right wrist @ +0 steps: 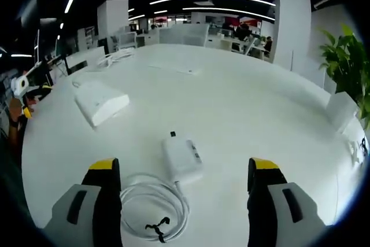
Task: Straighten the power strip on the desk, plug the charger into it
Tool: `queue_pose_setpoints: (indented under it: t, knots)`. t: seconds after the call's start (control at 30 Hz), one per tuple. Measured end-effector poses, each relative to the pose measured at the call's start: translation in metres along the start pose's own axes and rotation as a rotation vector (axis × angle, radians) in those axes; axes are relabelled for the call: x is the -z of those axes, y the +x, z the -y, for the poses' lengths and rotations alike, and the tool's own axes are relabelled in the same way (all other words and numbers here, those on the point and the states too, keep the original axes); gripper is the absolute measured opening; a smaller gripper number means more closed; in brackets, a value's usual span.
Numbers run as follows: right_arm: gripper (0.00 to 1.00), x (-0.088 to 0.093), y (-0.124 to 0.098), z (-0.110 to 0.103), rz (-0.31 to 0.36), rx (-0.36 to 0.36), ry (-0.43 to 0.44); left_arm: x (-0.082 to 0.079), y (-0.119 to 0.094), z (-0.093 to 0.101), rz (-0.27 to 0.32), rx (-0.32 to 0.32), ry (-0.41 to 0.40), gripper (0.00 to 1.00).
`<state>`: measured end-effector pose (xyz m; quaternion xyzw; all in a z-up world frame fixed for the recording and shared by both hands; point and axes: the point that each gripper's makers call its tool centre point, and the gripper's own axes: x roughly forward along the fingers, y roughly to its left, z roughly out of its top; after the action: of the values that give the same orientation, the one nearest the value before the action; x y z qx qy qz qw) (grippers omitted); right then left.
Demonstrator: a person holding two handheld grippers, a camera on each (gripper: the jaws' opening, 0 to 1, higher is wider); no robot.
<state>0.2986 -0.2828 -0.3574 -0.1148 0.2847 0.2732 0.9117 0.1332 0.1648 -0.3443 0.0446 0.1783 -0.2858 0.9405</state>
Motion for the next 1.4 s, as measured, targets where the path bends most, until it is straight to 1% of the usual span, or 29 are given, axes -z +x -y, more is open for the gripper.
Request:
queue_pose_setpoints:
  t: [0.1,0.2,0.3,0.53,0.67,0.83,1.2,1.4]
  knots:
    - [0.87,0.000,0.002,0.002,-0.007,-0.009,0.016,0.001,0.001,-0.001,-0.002,-0.003,-0.003,0.99]
    - [0.81,0.001,0.004,0.005,-0.012,-0.006,0.014,0.003,0.003,0.000,-0.010,0.001,-0.003,0.99]
    - [0.82,0.002,0.006,0.011,-0.015,-0.005,0.018,0.002,0.004,0.001,-0.011,0.007,-0.002,0.99]
    - [0.81,0.002,0.011,0.011,-0.021,-0.010,0.016,0.003,0.008,-0.001,-0.016,0.006,-0.007,0.99]
    - [0.76,0.002,0.014,0.011,-0.029,-0.019,0.013,0.002,0.009,-0.001,-0.016,0.008,-0.007,0.99]
    - [0.75,0.000,0.016,0.011,-0.034,-0.023,0.002,0.002,0.010,-0.002,-0.018,0.007,-0.008,0.99]
    - [0.72,0.002,0.020,0.004,-0.044,-0.035,-0.005,0.005,0.012,-0.003,-0.025,0.003,-0.012,0.99]
    - [0.70,0.003,0.023,0.008,-0.052,-0.042,0.001,0.005,0.014,-0.003,-0.027,0.003,-0.016,0.99]
